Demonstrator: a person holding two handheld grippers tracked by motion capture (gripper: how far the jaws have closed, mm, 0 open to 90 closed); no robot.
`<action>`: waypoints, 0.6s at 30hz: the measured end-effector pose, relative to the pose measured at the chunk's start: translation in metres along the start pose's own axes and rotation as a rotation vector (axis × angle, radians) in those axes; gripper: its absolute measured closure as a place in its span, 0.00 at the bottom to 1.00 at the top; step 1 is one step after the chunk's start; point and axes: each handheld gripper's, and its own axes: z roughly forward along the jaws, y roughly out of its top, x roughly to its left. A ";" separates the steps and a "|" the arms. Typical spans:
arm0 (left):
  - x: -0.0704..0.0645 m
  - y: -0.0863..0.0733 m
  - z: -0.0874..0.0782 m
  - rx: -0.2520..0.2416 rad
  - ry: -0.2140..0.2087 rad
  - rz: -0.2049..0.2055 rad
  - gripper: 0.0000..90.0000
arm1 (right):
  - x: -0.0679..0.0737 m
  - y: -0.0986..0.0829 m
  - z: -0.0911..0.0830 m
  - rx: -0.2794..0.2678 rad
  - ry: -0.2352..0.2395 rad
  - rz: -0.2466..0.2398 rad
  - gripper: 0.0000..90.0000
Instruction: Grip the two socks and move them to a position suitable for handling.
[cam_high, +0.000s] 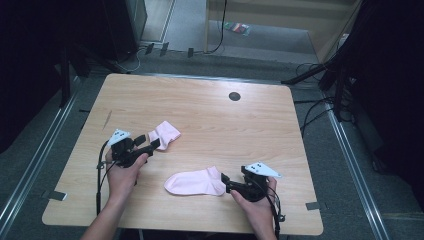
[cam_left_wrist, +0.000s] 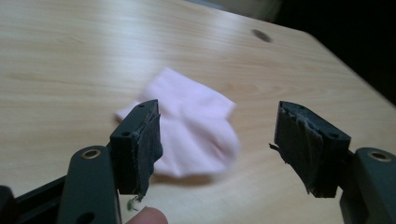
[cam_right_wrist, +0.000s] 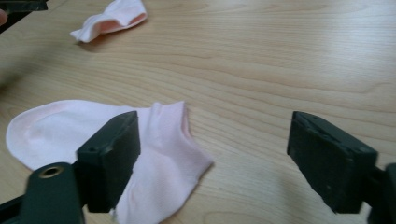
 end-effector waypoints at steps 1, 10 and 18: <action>0.000 0.002 0.005 0.008 0.036 0.010 0.37 | -0.001 0.001 -0.001 0.004 -0.008 0.005 0.18; -0.001 0.007 0.050 0.120 0.191 0.098 0.43 | -0.010 0.002 -0.003 0.008 -0.028 0.030 0.22; 0.001 0.002 0.060 0.181 0.210 0.100 0.50 | -0.012 0.001 -0.005 0.007 -0.016 0.034 0.29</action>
